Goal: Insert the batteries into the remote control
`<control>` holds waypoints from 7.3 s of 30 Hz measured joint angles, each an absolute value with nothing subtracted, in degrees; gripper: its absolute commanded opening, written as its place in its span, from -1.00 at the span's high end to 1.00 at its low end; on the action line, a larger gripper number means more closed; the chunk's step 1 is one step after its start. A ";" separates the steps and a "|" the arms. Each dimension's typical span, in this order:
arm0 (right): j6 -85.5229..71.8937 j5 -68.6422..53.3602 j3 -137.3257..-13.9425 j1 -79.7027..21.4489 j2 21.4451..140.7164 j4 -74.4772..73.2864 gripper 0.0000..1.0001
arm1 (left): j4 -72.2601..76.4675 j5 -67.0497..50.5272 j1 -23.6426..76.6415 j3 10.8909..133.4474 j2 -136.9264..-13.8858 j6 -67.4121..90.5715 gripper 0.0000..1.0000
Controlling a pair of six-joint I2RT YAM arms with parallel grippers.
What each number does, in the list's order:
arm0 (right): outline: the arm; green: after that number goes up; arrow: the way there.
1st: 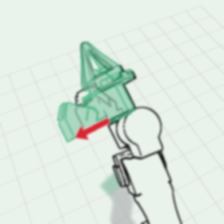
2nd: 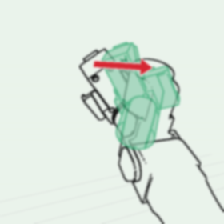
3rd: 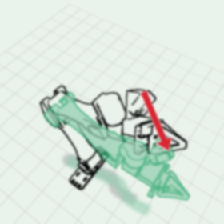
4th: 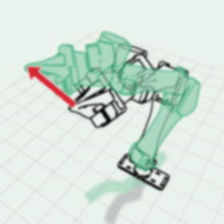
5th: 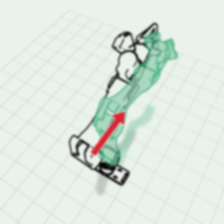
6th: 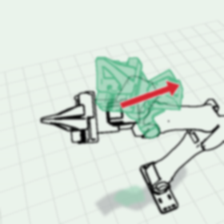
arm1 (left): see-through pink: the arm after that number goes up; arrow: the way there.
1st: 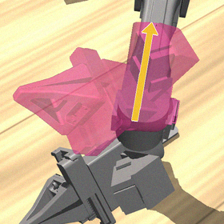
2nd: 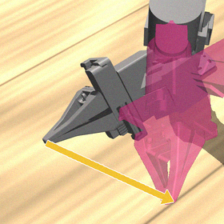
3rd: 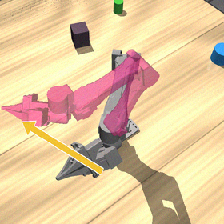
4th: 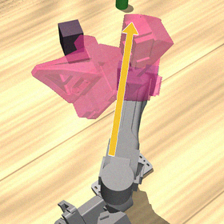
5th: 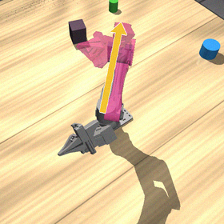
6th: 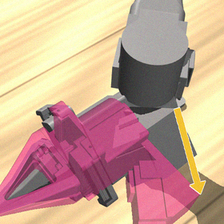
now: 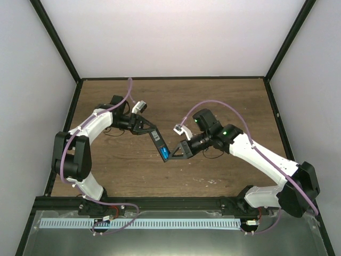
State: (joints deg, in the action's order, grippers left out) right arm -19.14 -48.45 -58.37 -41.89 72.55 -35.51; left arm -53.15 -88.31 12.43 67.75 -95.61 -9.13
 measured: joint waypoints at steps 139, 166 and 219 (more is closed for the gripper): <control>-8.14 -8.01 -82.15 -44.29 110.32 -24.75 -0.69 | -0.62 -46.72 -9.89 29.10 -53.65 39.81 1.00; -1.78 -1.85 -91.31 -47.09 125.10 -25.96 -0.22 | -8.32 -41.10 -10.26 28.97 -48.84 37.93 1.00; 4.40 -8.58 -56.03 -35.70 90.06 -21.69 0.42 | 21.98 -59.92 -0.95 36.23 -85.78 33.50 1.00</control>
State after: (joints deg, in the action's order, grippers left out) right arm 4.40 -8.58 -56.03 -35.70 90.06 -21.69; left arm 21.98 -59.92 -0.95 36.23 -85.78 33.50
